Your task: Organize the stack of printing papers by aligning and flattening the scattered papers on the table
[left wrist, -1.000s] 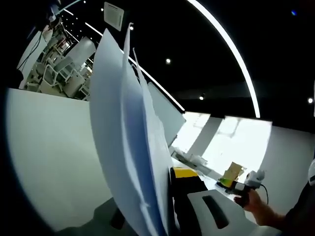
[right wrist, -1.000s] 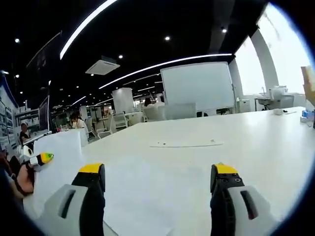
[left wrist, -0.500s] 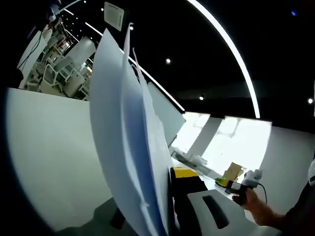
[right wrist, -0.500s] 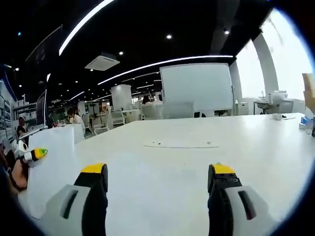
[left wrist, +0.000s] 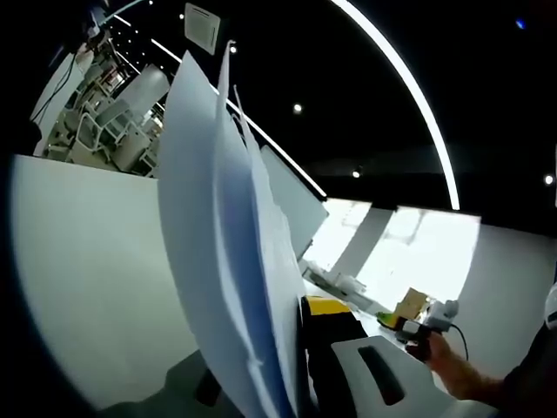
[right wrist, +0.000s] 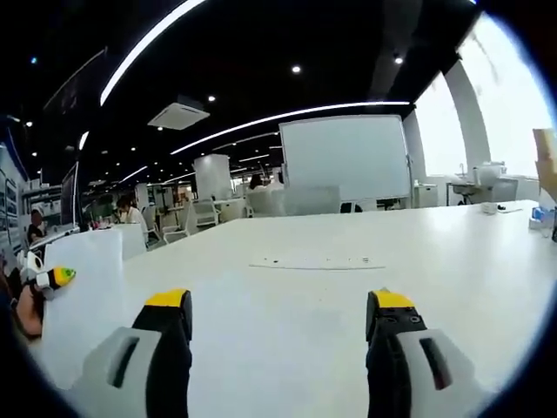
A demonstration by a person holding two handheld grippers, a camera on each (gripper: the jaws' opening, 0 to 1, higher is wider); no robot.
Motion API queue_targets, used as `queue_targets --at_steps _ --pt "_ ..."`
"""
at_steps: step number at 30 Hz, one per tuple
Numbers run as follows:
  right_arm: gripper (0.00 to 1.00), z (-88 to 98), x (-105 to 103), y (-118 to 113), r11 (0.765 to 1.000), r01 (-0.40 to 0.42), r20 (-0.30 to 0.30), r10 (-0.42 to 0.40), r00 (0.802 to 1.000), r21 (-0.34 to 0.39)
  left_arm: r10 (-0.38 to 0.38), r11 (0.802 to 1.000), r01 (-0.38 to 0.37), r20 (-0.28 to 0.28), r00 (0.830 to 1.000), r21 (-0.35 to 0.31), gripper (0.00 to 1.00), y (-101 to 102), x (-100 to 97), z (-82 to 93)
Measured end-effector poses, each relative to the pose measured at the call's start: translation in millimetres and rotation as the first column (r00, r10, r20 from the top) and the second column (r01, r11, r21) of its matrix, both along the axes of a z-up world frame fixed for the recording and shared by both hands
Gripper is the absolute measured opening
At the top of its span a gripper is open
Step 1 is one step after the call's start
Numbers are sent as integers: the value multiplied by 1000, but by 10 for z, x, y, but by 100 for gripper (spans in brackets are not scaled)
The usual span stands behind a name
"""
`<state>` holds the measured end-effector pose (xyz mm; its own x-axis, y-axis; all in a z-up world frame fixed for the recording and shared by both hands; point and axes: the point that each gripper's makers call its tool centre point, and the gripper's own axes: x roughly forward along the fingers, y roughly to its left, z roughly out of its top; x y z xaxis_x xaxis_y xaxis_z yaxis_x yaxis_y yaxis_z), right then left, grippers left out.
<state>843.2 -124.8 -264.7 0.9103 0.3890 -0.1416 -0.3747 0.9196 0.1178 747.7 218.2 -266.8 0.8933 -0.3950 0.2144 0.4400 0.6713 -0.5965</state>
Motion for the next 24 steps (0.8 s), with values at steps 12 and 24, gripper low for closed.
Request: queue_targets --at_steps 12,24 --pt "76 -136 122 -86 1000 19 -23 -19 1000 -16 0 1000 0 0 1000 2 8 10 3 -4" --pt "74 -239 247 -222 999 53 -49 -52 997 8 0 1000 0 0 1000 2 8 21 16 -9"
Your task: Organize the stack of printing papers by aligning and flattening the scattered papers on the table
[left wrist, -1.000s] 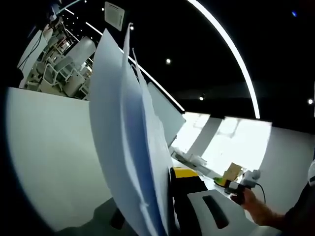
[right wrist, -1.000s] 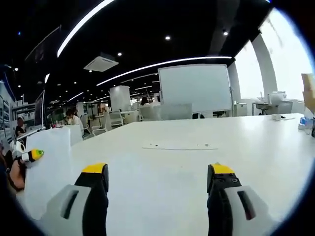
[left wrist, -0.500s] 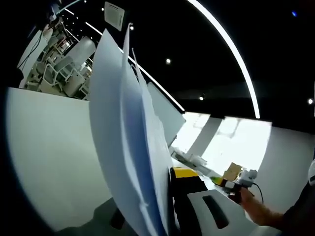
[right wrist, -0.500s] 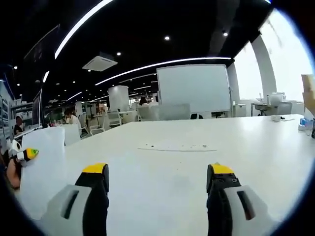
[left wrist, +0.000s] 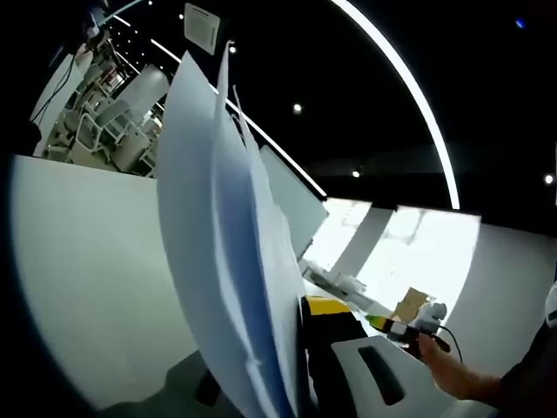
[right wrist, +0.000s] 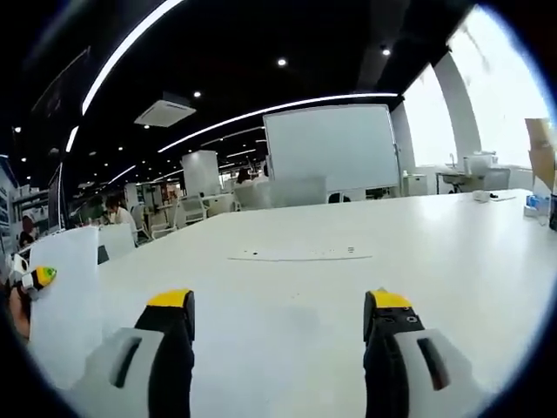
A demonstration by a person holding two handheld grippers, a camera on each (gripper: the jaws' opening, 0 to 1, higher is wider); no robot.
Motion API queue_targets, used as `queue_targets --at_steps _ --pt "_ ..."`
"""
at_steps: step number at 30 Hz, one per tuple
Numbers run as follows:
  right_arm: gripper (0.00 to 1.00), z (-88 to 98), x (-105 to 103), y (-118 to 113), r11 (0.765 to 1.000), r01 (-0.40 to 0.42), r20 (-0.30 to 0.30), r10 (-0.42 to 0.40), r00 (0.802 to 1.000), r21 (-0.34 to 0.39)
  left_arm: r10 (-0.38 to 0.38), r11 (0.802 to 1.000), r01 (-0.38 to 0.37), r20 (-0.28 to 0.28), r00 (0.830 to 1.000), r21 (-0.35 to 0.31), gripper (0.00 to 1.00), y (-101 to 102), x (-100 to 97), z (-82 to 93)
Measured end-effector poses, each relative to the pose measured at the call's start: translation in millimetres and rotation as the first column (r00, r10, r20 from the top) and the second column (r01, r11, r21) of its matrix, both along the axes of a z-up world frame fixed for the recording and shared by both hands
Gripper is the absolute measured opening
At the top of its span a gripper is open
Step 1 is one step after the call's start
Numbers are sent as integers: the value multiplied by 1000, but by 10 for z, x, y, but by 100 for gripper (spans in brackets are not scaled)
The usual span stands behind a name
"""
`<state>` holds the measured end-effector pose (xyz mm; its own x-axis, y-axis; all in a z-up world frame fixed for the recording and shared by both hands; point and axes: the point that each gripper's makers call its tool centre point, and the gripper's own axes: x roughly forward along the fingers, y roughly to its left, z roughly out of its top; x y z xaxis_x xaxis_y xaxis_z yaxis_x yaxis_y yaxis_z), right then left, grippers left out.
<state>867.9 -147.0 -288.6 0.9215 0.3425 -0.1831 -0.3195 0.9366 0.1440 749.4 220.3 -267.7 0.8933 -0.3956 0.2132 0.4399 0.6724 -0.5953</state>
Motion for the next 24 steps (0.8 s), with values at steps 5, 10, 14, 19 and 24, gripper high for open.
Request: queue_targets --at_steps 5,10,14,19,24 --pt "74 -94 16 24 1000 -2 -16 2 1000 -14 0 1000 0 0 1000 1 8 -2 3 0" --pt "72 -86 40 61 999 -19 23 20 1000 -42 0 1000 0 0 1000 0 8 -9 1 2" --pt "72 -104 65 47 996 -8 26 11 1000 -91 0 1000 0 0 1000 -3 8 -12 -2 4" --pt "71 -162 98 37 995 -2 25 4 1000 -100 0 1000 0 0 1000 -4 8 -18 -6 5" --pt "71 -191 128 25 992 10 34 -6 999 -124 1 1000 -1 0 1000 -5 8 -10 -7 3"
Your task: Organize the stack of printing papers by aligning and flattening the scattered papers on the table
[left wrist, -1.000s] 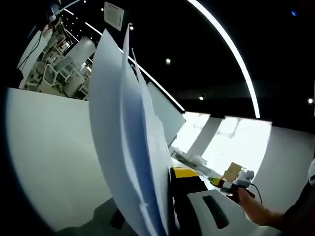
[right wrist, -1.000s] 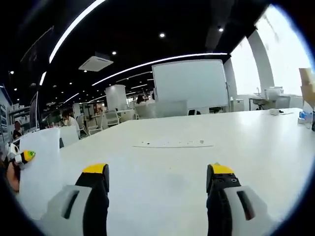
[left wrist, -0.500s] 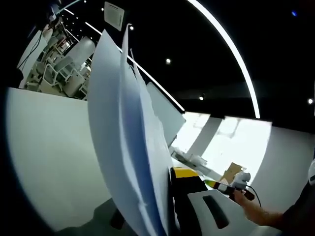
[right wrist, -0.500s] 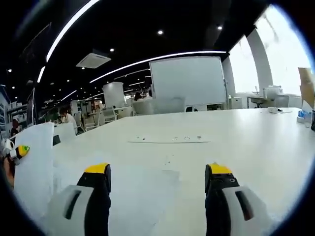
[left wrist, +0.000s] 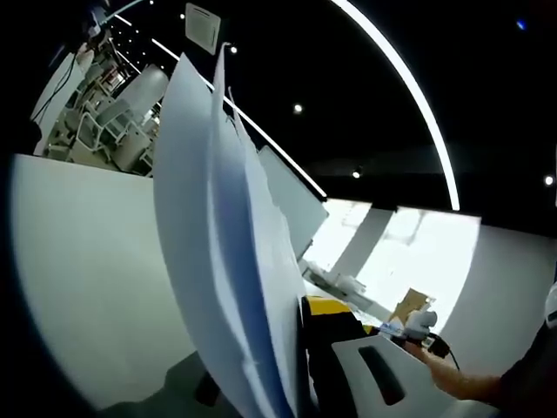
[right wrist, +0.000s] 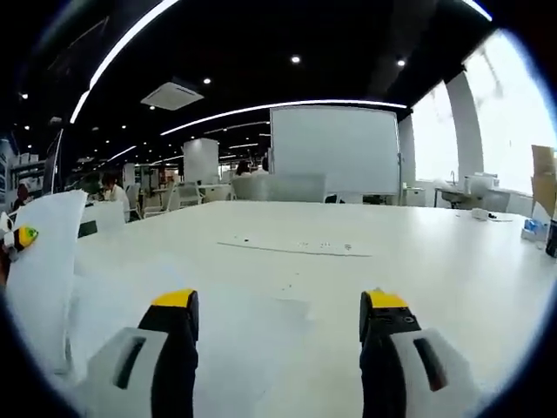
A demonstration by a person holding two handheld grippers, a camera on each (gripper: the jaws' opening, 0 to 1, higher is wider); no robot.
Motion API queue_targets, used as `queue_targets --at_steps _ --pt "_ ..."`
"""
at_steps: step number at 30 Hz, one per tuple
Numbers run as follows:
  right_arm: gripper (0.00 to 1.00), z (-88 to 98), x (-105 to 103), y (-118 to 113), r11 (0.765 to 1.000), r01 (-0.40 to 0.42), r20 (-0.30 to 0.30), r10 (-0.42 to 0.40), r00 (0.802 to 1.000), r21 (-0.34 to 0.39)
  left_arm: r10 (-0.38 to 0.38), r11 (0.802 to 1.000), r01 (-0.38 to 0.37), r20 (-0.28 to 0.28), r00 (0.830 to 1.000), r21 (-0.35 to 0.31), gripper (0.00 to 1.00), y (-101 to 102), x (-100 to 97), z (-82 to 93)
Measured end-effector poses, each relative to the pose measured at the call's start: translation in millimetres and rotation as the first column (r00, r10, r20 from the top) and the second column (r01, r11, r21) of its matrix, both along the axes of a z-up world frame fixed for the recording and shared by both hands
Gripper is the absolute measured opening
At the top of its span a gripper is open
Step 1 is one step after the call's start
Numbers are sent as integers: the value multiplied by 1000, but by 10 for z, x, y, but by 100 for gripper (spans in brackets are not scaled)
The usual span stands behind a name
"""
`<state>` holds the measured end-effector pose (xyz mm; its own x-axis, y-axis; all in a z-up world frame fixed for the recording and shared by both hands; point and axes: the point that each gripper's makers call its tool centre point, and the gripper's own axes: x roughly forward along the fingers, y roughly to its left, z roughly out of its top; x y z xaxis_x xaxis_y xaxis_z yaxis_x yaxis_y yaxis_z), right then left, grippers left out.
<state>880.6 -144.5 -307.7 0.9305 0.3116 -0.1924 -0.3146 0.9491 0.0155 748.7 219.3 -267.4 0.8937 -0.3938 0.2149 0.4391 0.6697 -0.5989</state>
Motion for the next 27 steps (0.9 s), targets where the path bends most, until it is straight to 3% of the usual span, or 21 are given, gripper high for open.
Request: queue_targets --at_steps 10,27 --pt "68 -22 154 -40 998 15 -11 -15 1000 55 0 1000 0 -1 1000 -2 8 10 0 -3" --pt "67 -83 246 -10 1000 9 -9 -9 1000 3 1 1000 -1 -1 1000 -2 8 8 -1 -5"
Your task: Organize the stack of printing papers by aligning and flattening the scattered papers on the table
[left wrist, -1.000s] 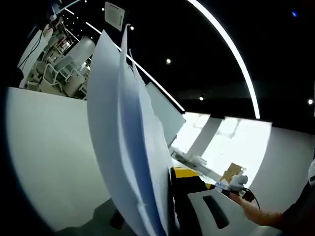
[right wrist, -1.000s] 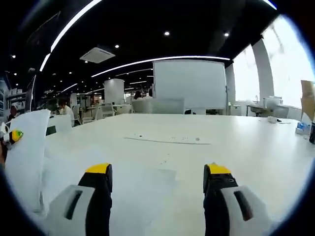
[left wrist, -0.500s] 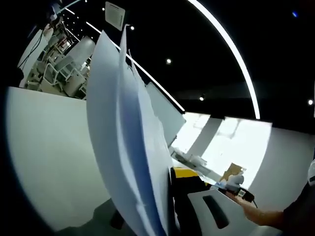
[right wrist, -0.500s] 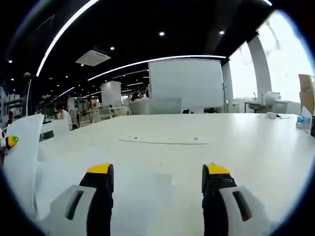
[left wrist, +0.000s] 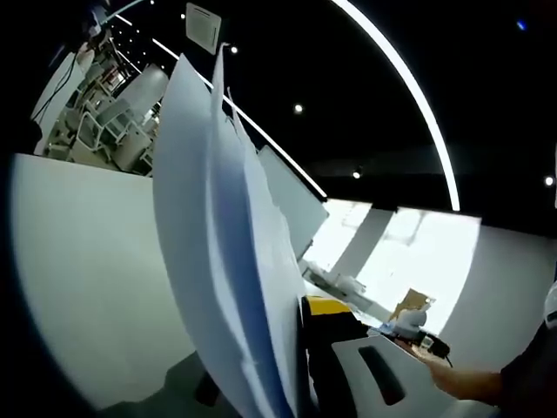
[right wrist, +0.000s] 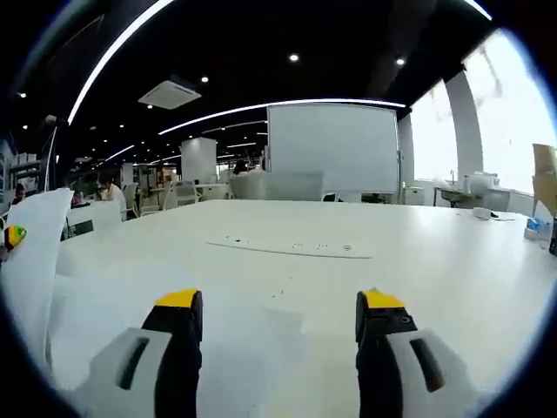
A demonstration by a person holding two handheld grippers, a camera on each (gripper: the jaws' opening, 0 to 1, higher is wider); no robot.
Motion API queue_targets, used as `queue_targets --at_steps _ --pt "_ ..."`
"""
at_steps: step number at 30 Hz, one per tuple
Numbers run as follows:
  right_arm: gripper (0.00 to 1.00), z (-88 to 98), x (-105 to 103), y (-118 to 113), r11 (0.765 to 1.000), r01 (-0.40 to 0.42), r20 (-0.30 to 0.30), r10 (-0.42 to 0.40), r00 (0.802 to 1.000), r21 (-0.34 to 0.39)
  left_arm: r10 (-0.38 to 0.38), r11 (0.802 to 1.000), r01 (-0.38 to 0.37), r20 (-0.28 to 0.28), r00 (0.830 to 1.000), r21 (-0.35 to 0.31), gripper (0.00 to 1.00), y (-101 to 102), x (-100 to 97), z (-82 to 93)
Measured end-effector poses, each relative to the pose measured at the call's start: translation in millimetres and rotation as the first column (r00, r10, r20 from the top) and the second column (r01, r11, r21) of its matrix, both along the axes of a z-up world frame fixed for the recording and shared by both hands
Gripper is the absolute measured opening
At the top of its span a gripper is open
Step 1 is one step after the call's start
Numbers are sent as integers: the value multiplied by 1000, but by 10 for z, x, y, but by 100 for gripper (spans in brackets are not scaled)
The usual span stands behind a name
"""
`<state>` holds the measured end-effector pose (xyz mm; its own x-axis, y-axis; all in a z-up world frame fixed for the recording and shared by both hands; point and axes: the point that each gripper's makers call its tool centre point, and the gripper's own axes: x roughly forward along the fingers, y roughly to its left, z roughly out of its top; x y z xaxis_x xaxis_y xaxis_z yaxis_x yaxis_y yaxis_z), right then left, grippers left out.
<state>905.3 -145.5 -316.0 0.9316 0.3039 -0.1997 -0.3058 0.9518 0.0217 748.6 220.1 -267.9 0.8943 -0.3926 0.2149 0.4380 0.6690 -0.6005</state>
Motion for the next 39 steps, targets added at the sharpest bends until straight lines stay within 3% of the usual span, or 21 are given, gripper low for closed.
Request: queue_targets --at_steps 13,19,39 --pt "64 -40 153 -57 1000 0 -31 0 1000 23 0 1000 0 0 1000 3 8 11 16 -6" --pt "54 -82 117 5 1000 -29 -49 29 998 11 0 1000 0 -1 1000 1 8 9 14 -4" --pt "38 -248 94 12 998 -46 -121 40 992 -43 1 1000 -1 1 1000 -9 8 18 -3 4"
